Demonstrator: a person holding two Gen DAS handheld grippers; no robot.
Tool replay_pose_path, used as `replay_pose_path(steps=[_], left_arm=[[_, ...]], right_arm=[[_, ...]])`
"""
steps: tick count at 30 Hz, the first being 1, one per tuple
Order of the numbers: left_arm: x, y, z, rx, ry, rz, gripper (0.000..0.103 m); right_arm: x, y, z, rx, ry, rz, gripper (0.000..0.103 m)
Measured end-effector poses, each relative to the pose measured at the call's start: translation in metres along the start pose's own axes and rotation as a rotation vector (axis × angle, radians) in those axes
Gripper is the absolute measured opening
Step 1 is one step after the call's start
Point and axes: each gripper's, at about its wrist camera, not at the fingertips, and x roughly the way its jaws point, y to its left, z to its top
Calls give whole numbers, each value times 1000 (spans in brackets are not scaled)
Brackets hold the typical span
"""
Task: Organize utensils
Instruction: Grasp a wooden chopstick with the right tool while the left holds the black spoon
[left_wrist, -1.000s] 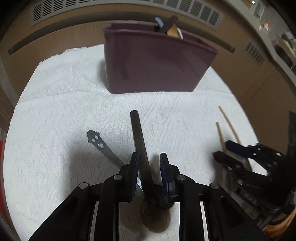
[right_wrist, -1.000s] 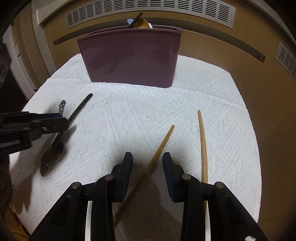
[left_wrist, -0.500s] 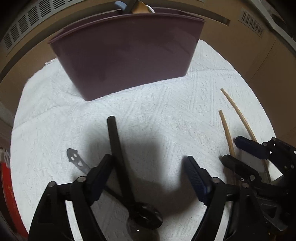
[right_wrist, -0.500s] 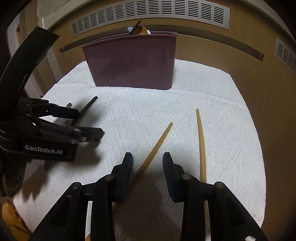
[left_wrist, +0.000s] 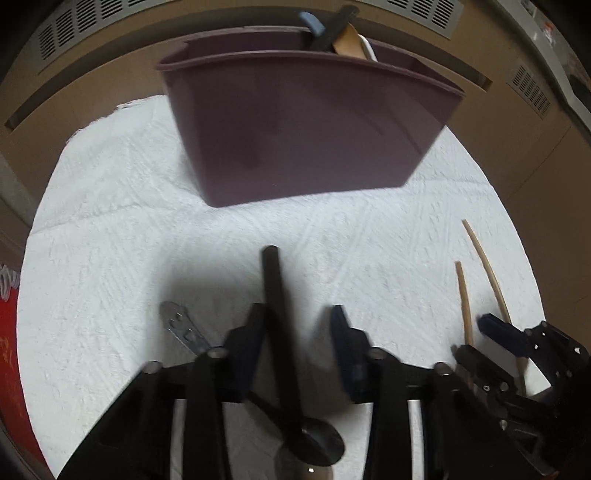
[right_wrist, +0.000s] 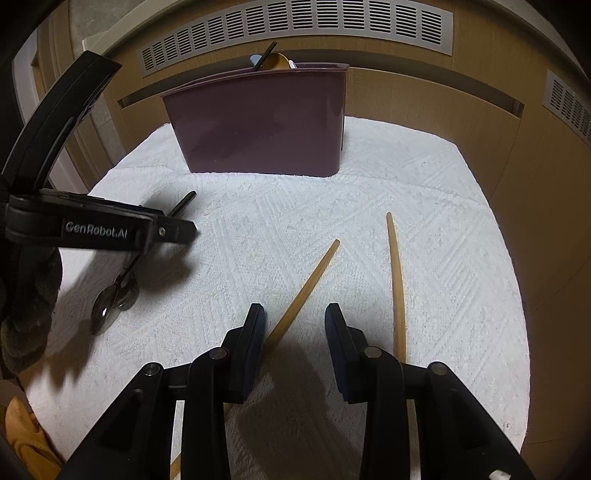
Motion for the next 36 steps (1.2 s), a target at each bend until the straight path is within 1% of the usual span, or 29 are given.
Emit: replay_pose_path(steps=[1,3,5,7,10,13,16,18,19,22,24,26,28,30,32,35,36], left_arm=[[-1,4,0,8,-19,8,14],[-4,9,-2,10,-55,17,13],[-10,18,-7,4,-124,18,12],[-32,20,-14,4,-224,13,12],[-70,27,-26,-16,-348,-17,12],[-104,28,-40,-35,-465,-27,12],[-130,27,-41,-43,-561,-50,11],[-140,32,-45,-48,-594,-72,11],[-142,32,-45,-50,-600,-79,11],[-142,39,-49,-60,-605,-103,10],[-142,43,-51,-73,-602,-112,10],[-143,48,-57,-91,-597,-115,10],[-140,56,-57,-114,-578,-102,10],[-131,68,-55,-152,-528,-83,10],[-119,80,-51,-193,-456,-62,11],[-93,90,-39,-184,-320,-42,15],[-85,92,-35,-178,-280,-34,18]], right_arm=[[0,0,0,0,2,-2,32],[0,1,1,0,9,-8,32],[0,2,2,1,18,-12,32],[-1,0,3,4,23,-24,32],[-4,-6,5,30,24,-27,32],[-5,-9,9,58,33,-21,32],[0,-8,13,89,58,-8,32],[6,-6,17,112,70,-12,32],[8,-5,20,118,76,-18,31],[18,2,26,113,92,-50,25],[21,9,28,79,87,-90,11],[21,14,28,49,84,-104,10],[18,16,28,34,80,-95,10],[9,17,28,26,58,-87,9],[-4,17,30,17,23,-87,9],[-25,20,36,6,-32,-76,9],[-35,21,37,-1,-58,-69,8]])
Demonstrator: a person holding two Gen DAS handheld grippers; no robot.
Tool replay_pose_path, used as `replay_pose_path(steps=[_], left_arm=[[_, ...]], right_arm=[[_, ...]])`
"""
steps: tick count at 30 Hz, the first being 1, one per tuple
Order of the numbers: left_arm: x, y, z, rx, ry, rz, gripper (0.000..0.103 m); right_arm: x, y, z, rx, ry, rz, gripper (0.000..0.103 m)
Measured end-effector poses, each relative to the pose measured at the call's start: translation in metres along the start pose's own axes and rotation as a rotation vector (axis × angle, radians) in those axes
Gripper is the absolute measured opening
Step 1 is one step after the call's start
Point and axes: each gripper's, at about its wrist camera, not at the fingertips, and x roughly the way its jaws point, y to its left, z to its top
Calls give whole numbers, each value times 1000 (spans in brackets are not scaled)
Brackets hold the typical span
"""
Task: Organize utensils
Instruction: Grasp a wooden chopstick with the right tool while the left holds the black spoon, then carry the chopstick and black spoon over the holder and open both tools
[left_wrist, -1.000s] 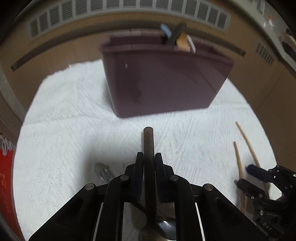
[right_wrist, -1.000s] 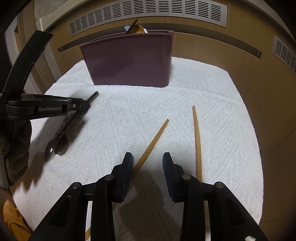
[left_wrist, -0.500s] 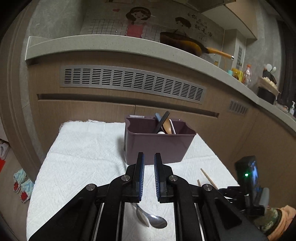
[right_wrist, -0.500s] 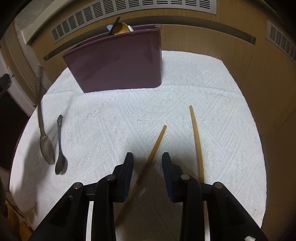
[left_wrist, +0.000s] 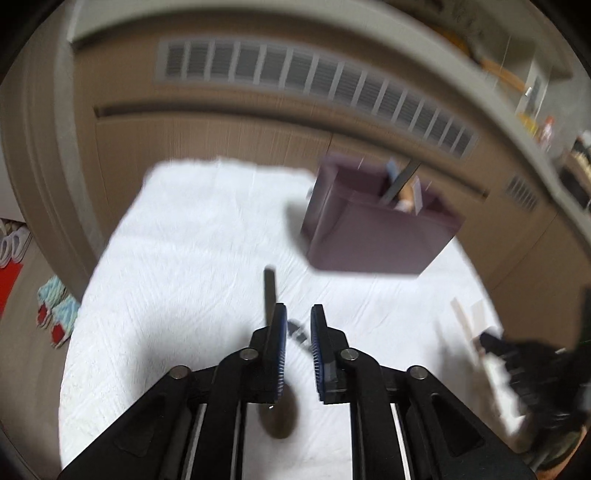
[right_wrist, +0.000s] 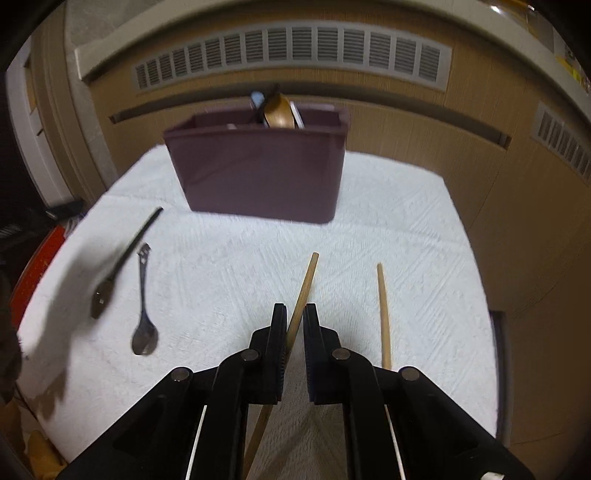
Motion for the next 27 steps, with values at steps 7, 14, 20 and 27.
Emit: replay_pose_path(steps=[7,14,20,27], left_arm=[[69,-2,29,94,199,115,44],[113,0,43,110,303,157,36],[112,-22,31,213,227,188,13],[36,-45,10,207,-65,121,12]], right_arm=[[-21,0,3,-4,-65,44,5],[-16,-5,-2,6,-59,72,6],[-12,-6,-2,19,-57,88,6],[-23,-4,-3,26,-114,125,6]])
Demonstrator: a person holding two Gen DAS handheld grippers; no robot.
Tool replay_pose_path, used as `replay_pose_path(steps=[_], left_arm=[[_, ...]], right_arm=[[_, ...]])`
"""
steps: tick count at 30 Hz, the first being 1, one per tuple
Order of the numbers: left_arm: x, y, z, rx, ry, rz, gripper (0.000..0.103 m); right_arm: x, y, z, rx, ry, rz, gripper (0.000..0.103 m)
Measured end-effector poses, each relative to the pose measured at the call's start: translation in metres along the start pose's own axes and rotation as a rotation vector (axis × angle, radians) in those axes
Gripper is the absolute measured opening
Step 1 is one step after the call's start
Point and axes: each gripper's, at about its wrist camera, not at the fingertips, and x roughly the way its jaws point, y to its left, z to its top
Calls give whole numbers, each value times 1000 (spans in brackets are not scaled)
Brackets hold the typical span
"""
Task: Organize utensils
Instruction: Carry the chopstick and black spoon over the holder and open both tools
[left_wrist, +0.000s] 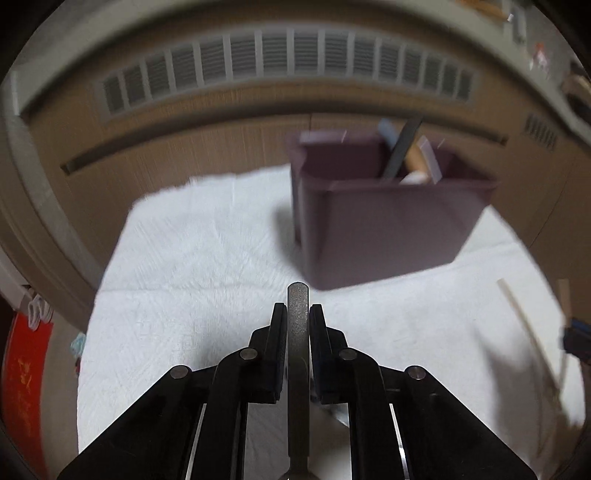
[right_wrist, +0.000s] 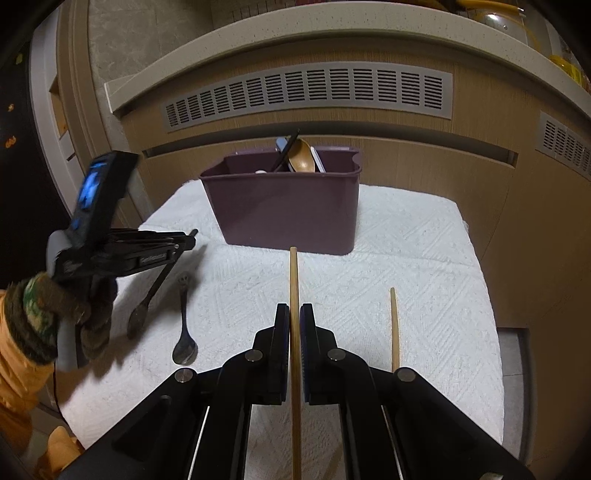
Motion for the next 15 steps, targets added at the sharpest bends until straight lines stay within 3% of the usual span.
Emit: replay_pose_path(steps=[4,11,15], left_arm=[[-59,-6,-2,-50,-175,-58,12],[-119,-13,18,-67,-325,-140,12],[-147,-14,50,-65,-429,-180,12]], right_arm=[[-7,1,3,6,-36,27,6],[-38,7,20,7,-144,69,6],[-63,9,53,-28,-245,62,6]])
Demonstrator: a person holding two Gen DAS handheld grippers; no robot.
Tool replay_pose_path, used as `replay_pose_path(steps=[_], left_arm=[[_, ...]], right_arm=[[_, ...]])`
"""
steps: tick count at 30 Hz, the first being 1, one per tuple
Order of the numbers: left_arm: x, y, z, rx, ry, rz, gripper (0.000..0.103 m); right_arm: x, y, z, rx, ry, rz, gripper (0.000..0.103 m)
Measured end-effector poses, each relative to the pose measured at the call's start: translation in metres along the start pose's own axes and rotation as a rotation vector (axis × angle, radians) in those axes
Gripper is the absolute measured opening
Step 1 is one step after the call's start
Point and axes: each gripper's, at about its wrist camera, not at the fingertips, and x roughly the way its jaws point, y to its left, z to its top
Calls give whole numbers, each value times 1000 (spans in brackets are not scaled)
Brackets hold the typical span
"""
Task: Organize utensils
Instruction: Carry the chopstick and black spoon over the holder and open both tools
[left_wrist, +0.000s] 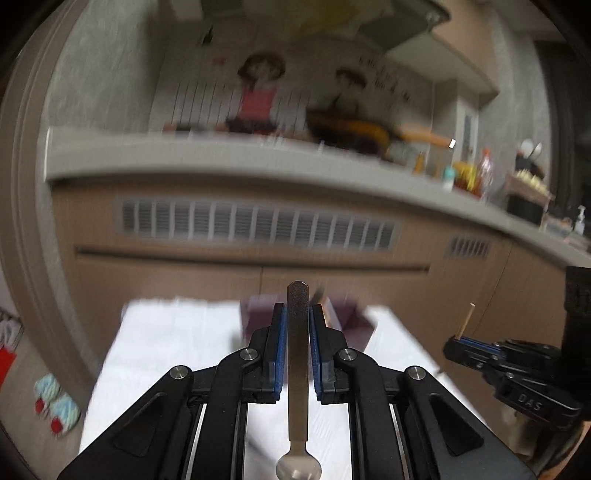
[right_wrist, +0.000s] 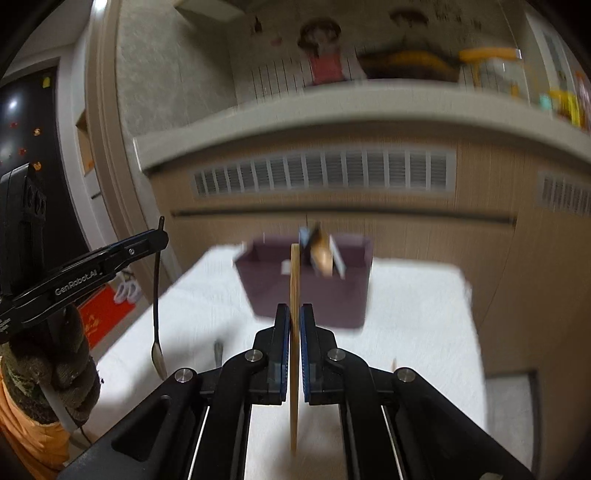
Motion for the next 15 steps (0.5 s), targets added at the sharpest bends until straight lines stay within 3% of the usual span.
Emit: replay_pose_path(steps=[8,12,15], left_arm=[[15,-18,92,72,-232,2,12],[40,-15,118,68,-271,-11,12],[65,-11,124,72,-294,9,12]], right_arm=[[-12,5,114,-100,-235,-24,6],[1,-1,153,-125,-263,-52,6],[17,-6,163,-147,-258,-75,6]])
